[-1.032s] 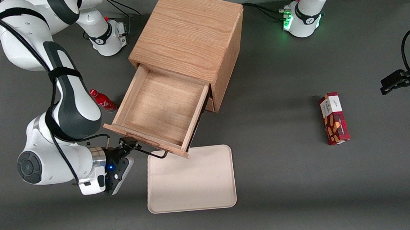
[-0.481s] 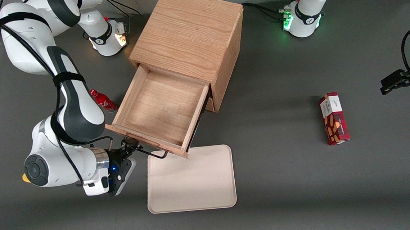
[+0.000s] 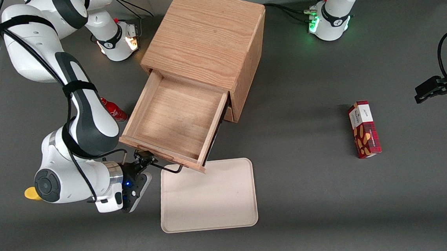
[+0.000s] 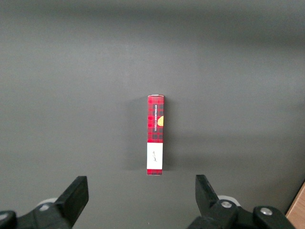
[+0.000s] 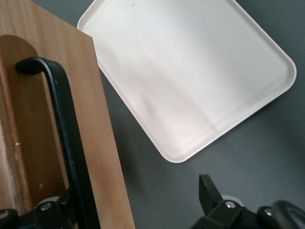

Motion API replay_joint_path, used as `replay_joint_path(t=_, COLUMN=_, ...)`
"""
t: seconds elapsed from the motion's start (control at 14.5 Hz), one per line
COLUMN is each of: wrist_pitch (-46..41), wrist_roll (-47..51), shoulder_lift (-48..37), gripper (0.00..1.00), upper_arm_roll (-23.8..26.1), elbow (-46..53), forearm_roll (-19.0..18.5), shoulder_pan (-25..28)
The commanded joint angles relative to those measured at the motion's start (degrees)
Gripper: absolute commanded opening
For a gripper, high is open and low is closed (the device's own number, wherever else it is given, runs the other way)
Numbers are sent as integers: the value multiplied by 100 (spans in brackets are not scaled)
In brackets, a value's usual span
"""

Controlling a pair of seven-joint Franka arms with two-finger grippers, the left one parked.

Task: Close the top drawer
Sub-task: 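Push the open drawer into the cabinet with the right gripper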

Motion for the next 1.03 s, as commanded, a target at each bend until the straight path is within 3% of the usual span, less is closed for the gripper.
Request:
replay_joint_path(t=0.0, wrist_pitch=210, wrist_roll=-61, shoulder_lift=-45, gripper=100, upper_arm_roll=-17, elbow=-132, forearm_roll=-125, shoulder_pan=36)
replay_joint_path(t=0.41, wrist_pitch=359, wrist_roll=-43, shoulder_lift=-325, gripper=100, upper_arm_roll=-17, elbow=-606, forearm_roll=-134, shoulder_pan=159)
replay_joint_path(t=0.96, wrist_pitch=904, wrist_roll=-52, shoulder_lift=-1125, gripper=100, upper_arm_roll=-17, elbow=-1933, forearm_roll=-125, shoulder_pan=176)
